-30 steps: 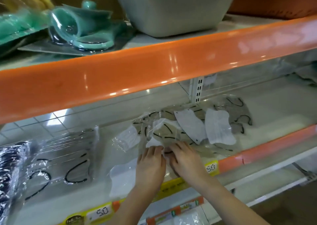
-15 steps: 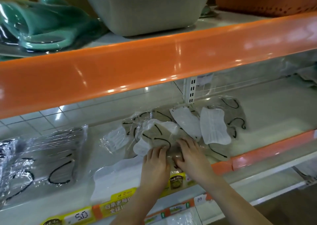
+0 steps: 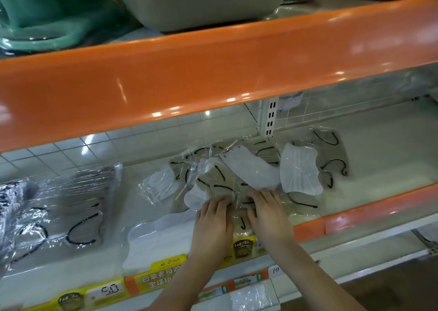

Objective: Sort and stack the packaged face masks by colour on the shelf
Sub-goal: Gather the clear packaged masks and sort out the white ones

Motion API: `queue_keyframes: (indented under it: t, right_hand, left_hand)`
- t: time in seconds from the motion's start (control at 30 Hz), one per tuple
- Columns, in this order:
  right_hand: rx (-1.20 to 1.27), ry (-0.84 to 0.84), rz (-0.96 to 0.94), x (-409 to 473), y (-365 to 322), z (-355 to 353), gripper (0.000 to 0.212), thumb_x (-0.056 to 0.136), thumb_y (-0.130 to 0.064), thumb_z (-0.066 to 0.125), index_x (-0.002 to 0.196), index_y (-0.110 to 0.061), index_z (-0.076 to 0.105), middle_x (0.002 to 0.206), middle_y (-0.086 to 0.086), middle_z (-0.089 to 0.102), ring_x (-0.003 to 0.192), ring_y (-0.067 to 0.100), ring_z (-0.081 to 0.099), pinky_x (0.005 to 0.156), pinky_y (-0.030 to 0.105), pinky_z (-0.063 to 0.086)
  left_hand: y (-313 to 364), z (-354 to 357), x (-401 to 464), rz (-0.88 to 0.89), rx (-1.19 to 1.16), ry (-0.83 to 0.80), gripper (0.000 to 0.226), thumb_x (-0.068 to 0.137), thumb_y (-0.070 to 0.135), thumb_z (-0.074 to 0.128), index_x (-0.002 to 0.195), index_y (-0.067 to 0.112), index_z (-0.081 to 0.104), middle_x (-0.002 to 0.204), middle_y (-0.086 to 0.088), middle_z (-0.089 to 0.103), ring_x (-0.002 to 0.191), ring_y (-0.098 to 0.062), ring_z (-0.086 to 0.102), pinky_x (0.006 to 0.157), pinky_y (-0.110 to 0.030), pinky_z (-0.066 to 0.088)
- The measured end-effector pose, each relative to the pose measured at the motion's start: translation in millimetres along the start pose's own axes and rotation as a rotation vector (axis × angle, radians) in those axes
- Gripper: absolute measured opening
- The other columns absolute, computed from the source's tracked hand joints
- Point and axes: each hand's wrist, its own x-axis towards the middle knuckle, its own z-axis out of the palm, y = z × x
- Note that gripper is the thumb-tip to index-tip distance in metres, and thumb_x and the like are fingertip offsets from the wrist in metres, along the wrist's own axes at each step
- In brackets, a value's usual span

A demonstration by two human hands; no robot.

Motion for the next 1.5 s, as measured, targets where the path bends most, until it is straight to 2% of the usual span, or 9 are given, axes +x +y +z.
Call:
queue_keyframes:
  t: [0.17,0.47,0.63,0.8,0.9,0.97,1.1,1.27,1.5]
  right_hand:
    - [0.075,0.049,-0.004,-1.6,-0.1,-4.3,0.008,0.081,-0.007,0.062,0.086,-0.010,0.067,0.084,0.003,0.060,0.079,0.021,0.056,0.065,0.027,0.048]
    - [0.359,0.139,0.163,24.4,-16.1,-45.3,0.013,0.089,0.000,0.061,0.100,-0.003,0.066,0.091,0.002,0.057,0.077,0.013,0.054,0.068,0.002,0.038]
    - [0.631,-0.076,0.243,41.5,-50.9,-63.7,0.016,0.094,-0.010,0.056,0.106,-0.016,0.066,0.092,-0.010,0.064,0.083,-0.011,0.058,0.069,0.001,0.038]
    - [0.924,-0.300,0.223,42.5,-83.2,-78.2,0.019,0.095,-0.012,0.056,0.104,-0.024,0.068,0.099,-0.010,0.069,0.085,-0.004,0.064,0.071,0.008,0.047]
    - [0.667,-0.342,0.017,37.9,-87.2,-66.8,0.020,0.093,-0.022,0.058,0.110,-0.026,0.067,0.106,-0.012,0.066,0.094,0.001,0.062,0.083,0.019,0.049]
    - [0.470,-0.270,-0.058,37.0,-85.5,-56.4,0.022,0.090,-0.028,0.057,0.110,-0.026,0.066,0.106,-0.010,0.063,0.094,0.007,0.060,0.081,0.027,0.049]
    - [0.399,-0.196,0.014,40.2,-83.2,-45.7,0.029,0.087,-0.017,0.062,0.116,-0.020,0.062,0.115,-0.001,0.059,0.107,0.018,0.056,0.081,0.039,0.051]
    - [0.262,-0.376,0.055,46.0,-84.5,-34.6,0.039,0.092,-0.029,0.058,0.129,-0.021,0.049,0.125,-0.003,0.052,0.120,0.018,0.045,0.092,0.028,0.037]
    - [0.514,-0.491,0.244,51.3,-113.3,-18.4,0.009,0.089,-0.027,0.066,0.087,-0.027,0.057,0.081,-0.018,0.055,0.080,0.005,0.055,0.062,0.006,0.036]
  left_hand:
    - [-1.5,2.2,-1.4,0.024,-0.003,0.032,0.037,0.078,0.021,0.041,0.104,0.016,0.066,0.108,0.000,0.067,0.098,-0.022,0.063,0.077,-0.034,0.052]
    - [6.8,-2.5,1.3,0.121,-0.108,0.084,0.036,0.078,0.020,0.045,0.108,0.012,0.064,0.110,-0.005,0.066,0.110,-0.017,0.050,0.086,-0.039,0.053]
    - [32.0,-25.5,7.0,-0.081,-0.440,-0.071,0.060,0.083,0.029,0.062,0.139,0.016,0.042,0.130,0.011,0.046,0.121,-0.003,0.041,0.102,-0.025,0.037]
    - [31.1,-45.8,10.7,-0.323,-0.769,0.006,0.049,0.087,0.003,0.062,0.127,0.024,0.044,0.113,0.015,0.058,0.097,0.013,0.055,0.080,-0.010,0.044]
    - [16.0,-57.4,15.4,-0.370,-0.636,0.112,0.018,0.088,-0.011,0.053,0.094,0.002,0.064,0.083,0.006,0.062,0.071,0.018,0.056,0.067,-0.007,0.043]
    - [3.5,-65.9,17.8,-0.445,-0.678,0.190,0.024,0.084,-0.012,0.055,0.073,0.006,0.065,0.066,0.007,0.065,0.059,0.008,0.057,0.060,-0.012,0.041]
    - [-15.7,-83.3,9.8,-0.590,-0.945,0.297,0.023,0.085,-0.008,0.057,0.079,0.011,0.068,0.068,0.005,0.071,0.066,-0.008,0.062,0.066,-0.027,0.051]
    - [-39.0,-102.9,-0.7,-0.653,-1.097,0.363,0.004,0.087,-0.002,0.060,0.085,-0.002,0.064,0.075,-0.012,0.070,0.070,-0.021,0.063,0.070,-0.033,0.055]
    - [-65.8,-129.6,-11.9,-0.657,-1.153,0.442,0.004,0.088,0.003,0.062,0.084,0.005,0.063,0.080,-0.014,0.065,0.074,-0.020,0.063,0.067,-0.026,0.055]
